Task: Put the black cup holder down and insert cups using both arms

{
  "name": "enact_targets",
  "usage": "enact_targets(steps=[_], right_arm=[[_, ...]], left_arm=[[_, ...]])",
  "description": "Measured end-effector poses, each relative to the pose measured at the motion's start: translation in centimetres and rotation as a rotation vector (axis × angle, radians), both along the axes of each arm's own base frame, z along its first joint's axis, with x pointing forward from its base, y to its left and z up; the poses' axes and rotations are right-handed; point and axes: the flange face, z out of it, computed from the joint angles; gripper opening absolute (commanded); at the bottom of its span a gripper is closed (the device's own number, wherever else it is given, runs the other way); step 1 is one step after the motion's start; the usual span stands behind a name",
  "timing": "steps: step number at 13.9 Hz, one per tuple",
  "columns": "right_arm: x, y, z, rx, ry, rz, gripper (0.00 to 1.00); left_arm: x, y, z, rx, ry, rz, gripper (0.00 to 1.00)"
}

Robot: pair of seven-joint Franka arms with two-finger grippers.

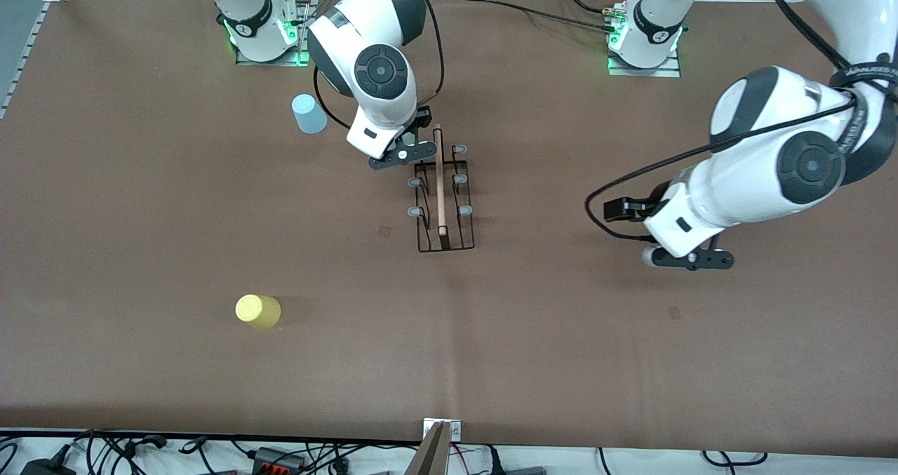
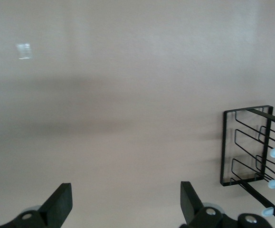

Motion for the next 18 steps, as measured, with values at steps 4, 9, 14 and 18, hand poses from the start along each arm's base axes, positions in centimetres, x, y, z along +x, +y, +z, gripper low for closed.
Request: enact_targets(steps=[4, 9, 14, 18], right_arm=[[0.1, 0.2, 0.0, 0.013, -0.004, -0.009, 0.26], [0.4, 0.9, 0.7, 0.075, 0.006, -0.045, 0.26], [0.5, 1.1, -1.8, 0.054, 0.032, -0.046, 0.26], [0.8, 1.3, -4.2, 0.041, 0.047, -0.05, 0.88]], left_arm=[[-1.1, 4.3, 2.1, 0.068, -0.012, 0.042, 1.0], [-4.0, 11.1, 8.3, 0.155, -0.051, 0.056, 1.0], [-6.8, 12.5, 10.2, 0.183, -0.094, 0.087, 1.0], [-8.5, 13.4, 9.2, 0.186, -0.119, 0.102, 1.0]])
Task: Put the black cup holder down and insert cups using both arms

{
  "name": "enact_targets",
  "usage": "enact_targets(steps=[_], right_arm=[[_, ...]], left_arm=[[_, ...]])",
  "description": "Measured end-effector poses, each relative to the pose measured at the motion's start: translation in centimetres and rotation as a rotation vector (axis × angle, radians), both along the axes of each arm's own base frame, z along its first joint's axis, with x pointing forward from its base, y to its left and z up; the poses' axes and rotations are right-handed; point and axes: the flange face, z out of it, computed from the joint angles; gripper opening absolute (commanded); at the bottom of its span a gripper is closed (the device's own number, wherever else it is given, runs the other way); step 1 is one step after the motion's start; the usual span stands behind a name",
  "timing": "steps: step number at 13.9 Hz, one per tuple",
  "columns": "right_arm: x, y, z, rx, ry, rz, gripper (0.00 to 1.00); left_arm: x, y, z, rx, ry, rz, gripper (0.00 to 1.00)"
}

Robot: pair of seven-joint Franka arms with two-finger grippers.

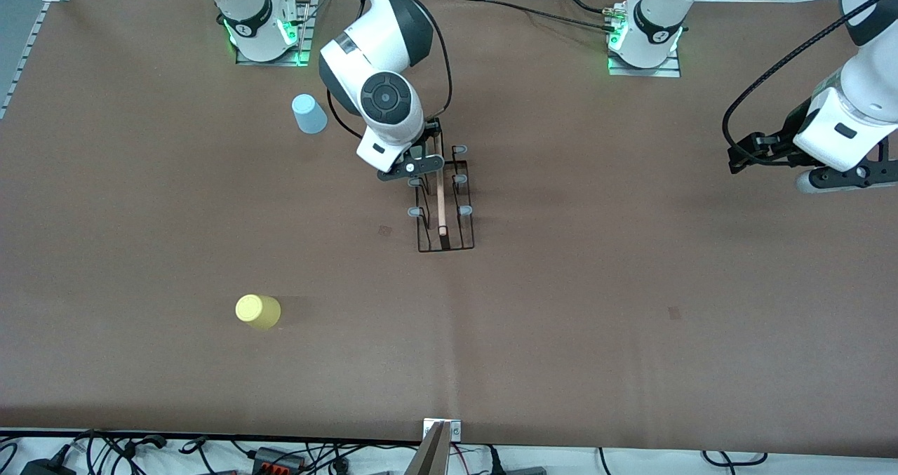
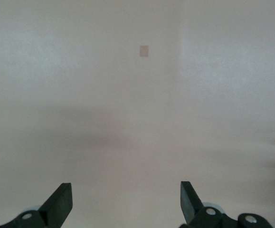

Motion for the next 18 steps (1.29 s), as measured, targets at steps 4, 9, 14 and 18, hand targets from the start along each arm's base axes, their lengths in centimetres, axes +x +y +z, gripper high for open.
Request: enact_targets(steps=[4, 9, 14, 18], right_arm=[[0.8, 0.2, -1.4, -0.005, -0.013, -0.05, 1.0], [7.3, -4.9, 5.6, 0.017, -0.121, -0.238, 1.0], [18.2, -23.5, 3.3, -0.068, -0.18, -0.534, 1.0], [23.0, -30.4, -0.7, -0.065, -0.192, -0.508, 1.0]], left_arm=[[-0.9, 0.4, 0.8, -0.001, -0.01, 0.005, 1.0], [-1.3, 0.0, 0.4, 0.001, 0.016, -0.001, 1.0], [-1.1, -0.8, 0.6, 0.0, -0.004, -0.015, 1.0], [-1.0, -0.4, 0.6, -0.001, -0.008, -0.007, 1.0]])
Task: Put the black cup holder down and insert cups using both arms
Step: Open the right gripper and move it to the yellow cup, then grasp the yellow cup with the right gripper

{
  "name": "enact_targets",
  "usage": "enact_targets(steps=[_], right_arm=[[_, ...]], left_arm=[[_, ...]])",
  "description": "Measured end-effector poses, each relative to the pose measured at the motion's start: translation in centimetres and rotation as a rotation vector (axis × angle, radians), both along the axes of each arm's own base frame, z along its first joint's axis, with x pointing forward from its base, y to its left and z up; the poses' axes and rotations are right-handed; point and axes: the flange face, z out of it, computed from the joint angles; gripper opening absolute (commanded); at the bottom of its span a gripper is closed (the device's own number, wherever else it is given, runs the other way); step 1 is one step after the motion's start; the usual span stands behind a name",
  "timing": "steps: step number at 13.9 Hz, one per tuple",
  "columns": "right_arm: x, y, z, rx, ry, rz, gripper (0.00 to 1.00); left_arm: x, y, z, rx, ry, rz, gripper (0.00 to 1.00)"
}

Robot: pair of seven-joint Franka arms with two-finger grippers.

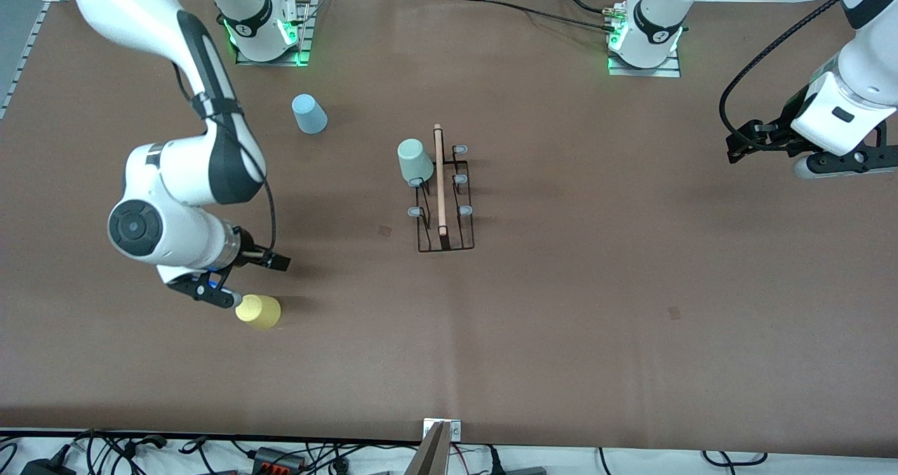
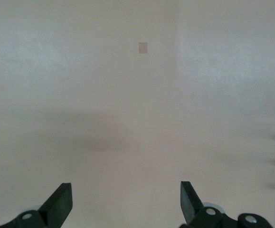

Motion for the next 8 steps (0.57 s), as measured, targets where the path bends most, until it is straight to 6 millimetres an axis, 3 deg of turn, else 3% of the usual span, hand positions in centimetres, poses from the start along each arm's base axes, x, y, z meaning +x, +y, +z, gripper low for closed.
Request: enact_targets(steps=[2, 4, 8], right_arm=[[2.4, -2.4, -1.5, 0.007, -0.066, 0.046, 1.0], [3.8, -3.6, -2.8, 0.007, -0.111, 0.077, 1.0], [5.0, -2.5, -5.5, 0.009, -0.191, 0.114, 1.0]], left_arm=[[0.0, 0.7, 0.0, 0.0, 0.0, 0.013, 1.0], [0.0, 1.0, 0.0, 0.0, 0.004, 0.016, 1.0], [-0.3, 0.5, 0.1, 0.001, 0.019, 0.01, 1.0]])
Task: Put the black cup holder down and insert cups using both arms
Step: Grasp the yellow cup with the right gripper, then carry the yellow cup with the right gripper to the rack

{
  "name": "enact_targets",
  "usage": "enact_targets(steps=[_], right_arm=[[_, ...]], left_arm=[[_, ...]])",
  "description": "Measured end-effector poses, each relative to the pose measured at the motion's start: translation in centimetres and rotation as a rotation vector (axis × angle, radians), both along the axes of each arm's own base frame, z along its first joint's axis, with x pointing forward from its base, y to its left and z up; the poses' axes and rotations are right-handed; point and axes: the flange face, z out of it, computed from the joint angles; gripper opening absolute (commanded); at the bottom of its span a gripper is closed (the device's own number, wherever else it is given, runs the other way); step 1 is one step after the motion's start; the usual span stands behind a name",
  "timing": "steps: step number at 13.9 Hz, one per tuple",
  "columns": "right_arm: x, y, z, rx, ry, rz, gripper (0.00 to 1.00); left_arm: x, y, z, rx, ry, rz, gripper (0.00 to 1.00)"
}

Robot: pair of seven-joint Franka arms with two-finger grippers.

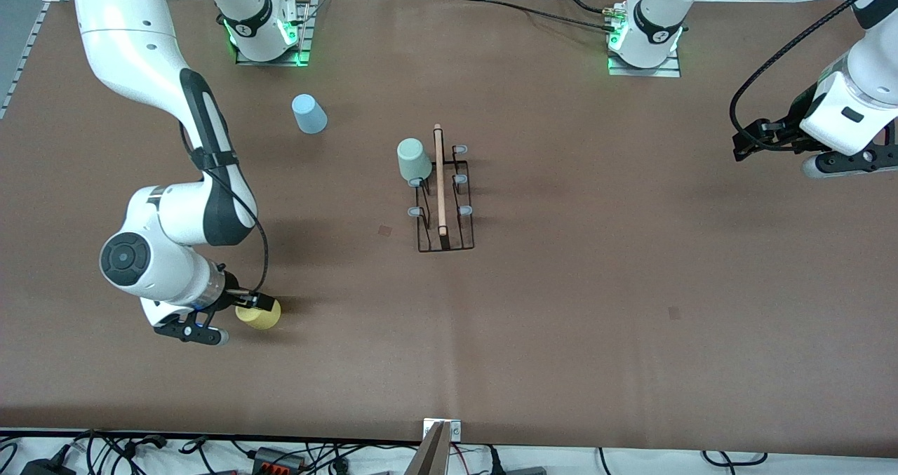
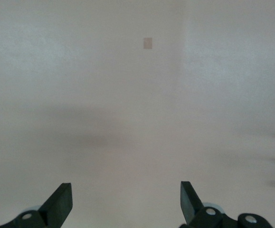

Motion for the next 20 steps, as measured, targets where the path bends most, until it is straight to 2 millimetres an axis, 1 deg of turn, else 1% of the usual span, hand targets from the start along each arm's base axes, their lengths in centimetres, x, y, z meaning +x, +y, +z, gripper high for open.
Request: enact_targets(steps=[2, 3, 5, 7, 9, 13, 16, 17, 18, 19, 20], right_arm=[[0.2, 0.3, -0.9, -0.008, -0.023, 0.023, 1.0], [0.3, 0.3, -1.2, -0.014, -0.029, 0.039, 1.0], [0.3, 0.2, -1.3, -0.034, -0.032, 0.065, 1.0], [0.3, 0.1, -1.3, -0.061, -0.034, 0.084, 1.0], [0.4, 0.0, -1.3, -0.076, -0.035, 0.1, 1.0], [0.6, -0.6, -1.3, -0.078, -0.048, 0.113, 1.0], [0.7, -0.6, -2.0, -0.079, -0.06, 0.12, 1.0], [0.7, -0.6, -2.4, -0.079, -0.067, 0.122, 0.96], [0.7, -0.6, -2.9, -0.08, -0.071, 0.123, 0.79], [0.7, -0.6, -3.2, -0.081, -0.071, 0.124, 0.59], [0.6, -0.6, -3.4, -0.081, -0.071, 0.127, 0.42]], left_arm=[[0.0, -0.4, 0.1, 0.0, 0.0, -0.003, 1.0], [0.0, -0.3, 0.1, 0.0, -0.001, 0.0, 1.0], [0.0, -0.1, 0.5, 0.0, -0.009, 0.003, 1.0], [0.1, -0.3, 1.5, -0.001, -0.025, -0.001, 1.0], [0.0, -0.4, 1.9, -0.001, -0.029, -0.002, 1.0], [0.0, -0.3, 1.9, -0.001, -0.026, 0.001, 1.0], [0.0, 0.4, 1.9, -0.001, -0.023, 0.014, 1.0], [0.0, 0.6, 1.9, -0.001, -0.023, 0.017, 1.0], [0.0, 0.6, 1.9, -0.001, -0.023, 0.017, 1.0], [0.0, 0.6, 1.9, -0.001, -0.023, 0.017, 1.0], [0.0, 0.6, 1.9, -0.001, -0.022, 0.017, 1.0]])
